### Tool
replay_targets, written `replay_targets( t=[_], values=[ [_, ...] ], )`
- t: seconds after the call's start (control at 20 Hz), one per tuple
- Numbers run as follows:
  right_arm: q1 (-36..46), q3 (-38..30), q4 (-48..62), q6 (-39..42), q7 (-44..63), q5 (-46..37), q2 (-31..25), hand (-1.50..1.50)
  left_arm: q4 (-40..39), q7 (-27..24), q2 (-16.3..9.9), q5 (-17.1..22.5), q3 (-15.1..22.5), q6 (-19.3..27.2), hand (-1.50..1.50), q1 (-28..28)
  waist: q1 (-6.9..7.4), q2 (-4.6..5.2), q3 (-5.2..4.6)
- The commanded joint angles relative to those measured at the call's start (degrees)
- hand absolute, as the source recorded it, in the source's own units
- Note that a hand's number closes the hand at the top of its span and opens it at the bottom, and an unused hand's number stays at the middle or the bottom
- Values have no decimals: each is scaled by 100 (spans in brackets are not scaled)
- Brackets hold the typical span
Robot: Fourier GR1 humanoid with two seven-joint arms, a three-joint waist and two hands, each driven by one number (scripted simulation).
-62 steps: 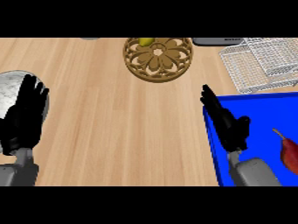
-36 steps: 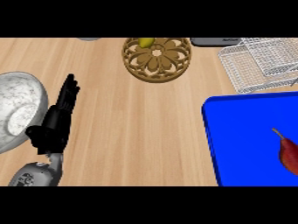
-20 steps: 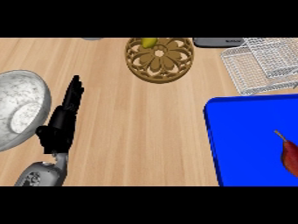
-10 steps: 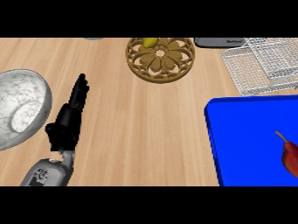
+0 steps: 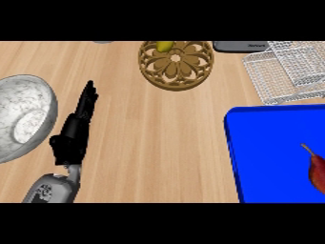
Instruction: Pick the pear from the tray and place it in the tiered basket
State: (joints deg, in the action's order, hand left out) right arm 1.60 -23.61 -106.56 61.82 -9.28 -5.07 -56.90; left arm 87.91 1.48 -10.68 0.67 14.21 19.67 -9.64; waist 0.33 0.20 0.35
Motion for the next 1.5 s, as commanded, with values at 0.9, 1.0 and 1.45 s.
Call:
replay_targets(
  t=[0.9, 1.0, 1.45],
  values=[
    [-764, 1665, 2082, -3750, -4518, -2942, -935, -150, -48, 150, 215, -289, -32, 7, 0, -38, 25, -3, -29],
    [-442, 1730, 2457, -3740, -4429, -3019, -881, -150, -156, 110, 158, -170, -254, -176, 0, -207, 22, -3, -33],
    [160, 2379, 3319, -3898, -4228, -3444, -477, -150, 140, 258, 428, -531, 39, -64, 0, 66, 40, -6, -31]
  ],
)
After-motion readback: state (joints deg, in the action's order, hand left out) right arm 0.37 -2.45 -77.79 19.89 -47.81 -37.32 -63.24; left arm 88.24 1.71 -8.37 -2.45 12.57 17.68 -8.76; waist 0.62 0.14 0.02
